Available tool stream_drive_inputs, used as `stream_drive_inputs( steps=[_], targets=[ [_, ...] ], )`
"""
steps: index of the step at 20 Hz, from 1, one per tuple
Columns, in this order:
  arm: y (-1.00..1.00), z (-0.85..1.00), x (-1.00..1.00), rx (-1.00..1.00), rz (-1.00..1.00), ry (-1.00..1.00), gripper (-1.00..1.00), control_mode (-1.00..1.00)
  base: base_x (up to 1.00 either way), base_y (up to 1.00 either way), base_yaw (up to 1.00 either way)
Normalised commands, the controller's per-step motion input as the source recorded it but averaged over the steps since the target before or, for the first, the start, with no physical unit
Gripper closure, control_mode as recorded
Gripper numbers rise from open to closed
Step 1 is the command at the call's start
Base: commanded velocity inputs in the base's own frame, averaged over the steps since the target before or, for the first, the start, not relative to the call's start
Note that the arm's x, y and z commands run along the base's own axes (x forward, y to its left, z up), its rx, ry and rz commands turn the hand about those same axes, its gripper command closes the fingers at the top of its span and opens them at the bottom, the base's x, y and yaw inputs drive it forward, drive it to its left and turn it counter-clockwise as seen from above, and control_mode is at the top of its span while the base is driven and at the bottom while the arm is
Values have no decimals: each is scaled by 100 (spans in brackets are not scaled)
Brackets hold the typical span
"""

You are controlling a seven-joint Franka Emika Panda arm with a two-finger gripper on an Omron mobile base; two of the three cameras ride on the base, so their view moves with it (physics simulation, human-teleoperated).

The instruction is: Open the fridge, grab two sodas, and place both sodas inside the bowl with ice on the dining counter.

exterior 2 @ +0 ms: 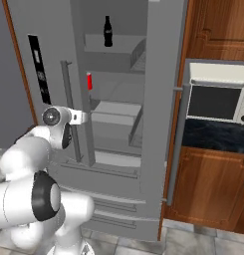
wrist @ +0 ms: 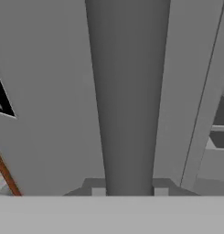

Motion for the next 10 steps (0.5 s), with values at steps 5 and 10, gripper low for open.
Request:
stream_drive_inputs(
  steps=[5,10],
  targets=[
    [64,-3,-66,-2,0,5,100,-100,0,0,0],
    [67,0,-67,-4,-2,8,100,-100,0,0,0]
  ],
)
